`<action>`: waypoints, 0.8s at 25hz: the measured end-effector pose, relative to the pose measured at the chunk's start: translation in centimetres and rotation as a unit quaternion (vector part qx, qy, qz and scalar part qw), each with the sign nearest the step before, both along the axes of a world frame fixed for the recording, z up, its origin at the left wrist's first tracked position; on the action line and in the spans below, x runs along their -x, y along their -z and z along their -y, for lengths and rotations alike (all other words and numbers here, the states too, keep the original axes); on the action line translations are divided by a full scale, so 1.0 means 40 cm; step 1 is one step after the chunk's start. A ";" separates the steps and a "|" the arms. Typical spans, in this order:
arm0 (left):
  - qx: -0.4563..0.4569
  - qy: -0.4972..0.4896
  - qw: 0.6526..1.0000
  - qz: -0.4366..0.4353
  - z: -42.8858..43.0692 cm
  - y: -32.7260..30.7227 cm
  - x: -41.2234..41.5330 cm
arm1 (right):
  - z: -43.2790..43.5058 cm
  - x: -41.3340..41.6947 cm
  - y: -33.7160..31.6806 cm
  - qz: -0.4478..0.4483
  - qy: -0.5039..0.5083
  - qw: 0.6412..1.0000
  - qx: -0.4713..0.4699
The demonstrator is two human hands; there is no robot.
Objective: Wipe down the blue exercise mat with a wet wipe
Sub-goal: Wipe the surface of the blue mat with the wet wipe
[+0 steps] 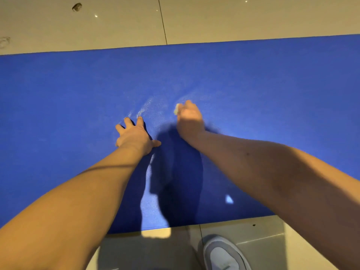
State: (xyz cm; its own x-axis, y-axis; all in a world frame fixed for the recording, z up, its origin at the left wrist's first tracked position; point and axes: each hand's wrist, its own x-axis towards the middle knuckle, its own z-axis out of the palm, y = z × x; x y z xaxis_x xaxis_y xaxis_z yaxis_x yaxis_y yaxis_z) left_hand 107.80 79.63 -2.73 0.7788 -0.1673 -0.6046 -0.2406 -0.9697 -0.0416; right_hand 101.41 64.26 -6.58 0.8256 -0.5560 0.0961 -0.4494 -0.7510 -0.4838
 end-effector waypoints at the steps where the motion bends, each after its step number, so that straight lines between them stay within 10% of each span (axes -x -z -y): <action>1: 0.005 -0.005 1.000 0.004 0.007 -0.003 -0.005 | -0.047 -0.012 0.001 0.003 -0.044 0.999 0.012; 5: 0.016 0.021 0.997 0.076 0.034 -0.011 -0.042 | -0.092 -0.035 0.001 -0.050 -0.167 0.984 0.020; 20: 0.026 0.019 0.999 0.005 0.057 0.011 -0.128 | 0.052 -0.075 -0.013 -0.076 0.002 0.996 0.038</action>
State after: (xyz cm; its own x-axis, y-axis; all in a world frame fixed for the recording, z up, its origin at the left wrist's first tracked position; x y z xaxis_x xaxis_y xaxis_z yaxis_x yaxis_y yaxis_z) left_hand 112.92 77.35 -3.17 0.7776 -0.2266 -0.5865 -0.2761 -0.9611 0.0053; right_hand 104.40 62.16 -6.07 0.8316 -0.5553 0.0118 -0.5164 -0.7808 -0.3517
